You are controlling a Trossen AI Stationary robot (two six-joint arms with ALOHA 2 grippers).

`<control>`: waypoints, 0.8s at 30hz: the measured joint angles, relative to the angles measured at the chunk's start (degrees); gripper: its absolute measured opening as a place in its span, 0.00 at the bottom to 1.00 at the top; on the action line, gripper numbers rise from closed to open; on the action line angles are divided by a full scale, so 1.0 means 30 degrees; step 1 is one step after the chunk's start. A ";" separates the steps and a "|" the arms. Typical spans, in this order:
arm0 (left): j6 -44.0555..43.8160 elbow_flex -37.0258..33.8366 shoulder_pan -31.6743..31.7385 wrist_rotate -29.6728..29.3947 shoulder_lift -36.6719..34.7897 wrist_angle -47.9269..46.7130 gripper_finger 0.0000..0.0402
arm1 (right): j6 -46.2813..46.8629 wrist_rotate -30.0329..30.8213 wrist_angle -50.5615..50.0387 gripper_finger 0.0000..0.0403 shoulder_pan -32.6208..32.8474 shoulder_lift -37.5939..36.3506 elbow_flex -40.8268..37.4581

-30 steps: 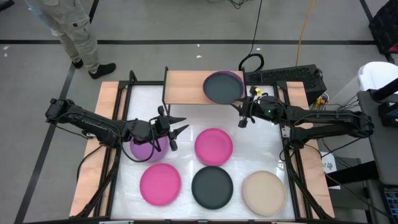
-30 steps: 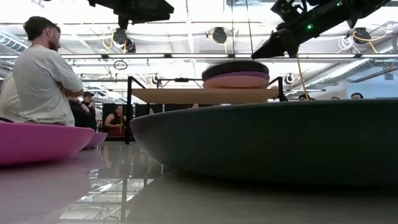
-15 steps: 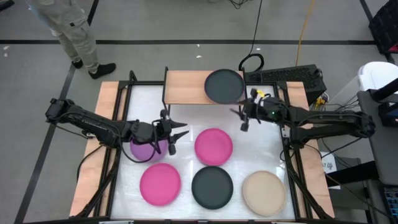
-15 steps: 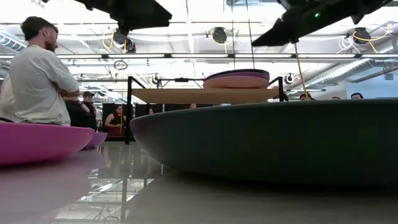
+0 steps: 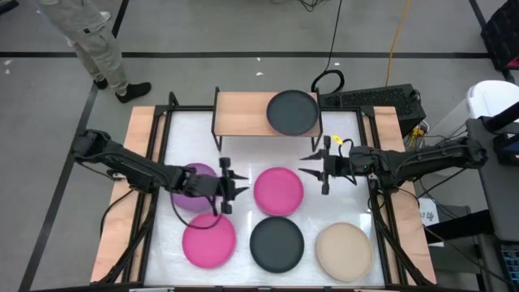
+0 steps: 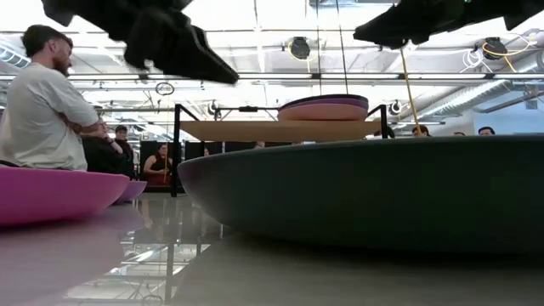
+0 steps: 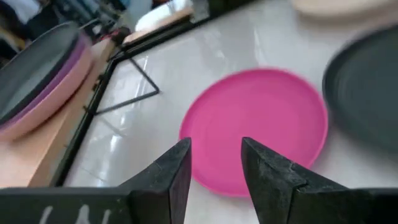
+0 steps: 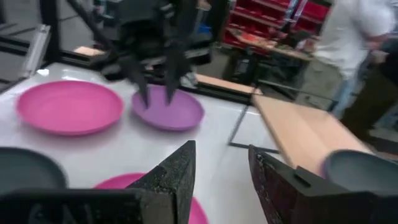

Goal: Place and stack plates onto a shelf
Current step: Stack the top pink plate on top of the black plate on the shelf

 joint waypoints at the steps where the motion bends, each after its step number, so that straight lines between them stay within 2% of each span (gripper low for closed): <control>1: 0.0773 0.0139 0.0030 0.0104 0.0472 0.0001 0.36 | -0.0025 0.0493 -0.0011 0.33 0.0146 -0.0023 -0.0026; 4: 0.2369 0.0834 0.0032 0.0431 0.1938 -0.0020 0.36 | -0.0031 0.1292 -0.0022 0.33 0.0482 -0.0128 -0.0036; 8: 0.3721 0.2786 0.0032 0.1485 0.4121 -0.0392 0.36 | -0.0031 0.1310 0.0099 0.33 0.0939 -0.0570 -0.0039; 13: 0.3792 0.5693 -0.0217 0.1852 0.6352 -0.5517 0.36 | -0.0331 0.1310 -0.0014 0.33 0.1962 -0.2022 -0.0043; 16: 0.2880 0.7179 -0.0311 0.1874 0.7087 -0.8489 0.36 | -0.0333 0.1303 -0.0163 0.33 0.2560 -0.3057 -0.0043; 20: 0.2712 0.8327 -0.0328 0.2830 0.7723 -1.0293 0.36 | -0.0329 0.1309 -0.0723 0.33 0.3135 -0.4001 -0.0043; 24: 0.3428 0.8483 -0.0264 0.3481 0.8233 -1.0708 0.36 | -0.0322 0.1310 -0.0931 0.33 0.3485 -0.4266 -0.0043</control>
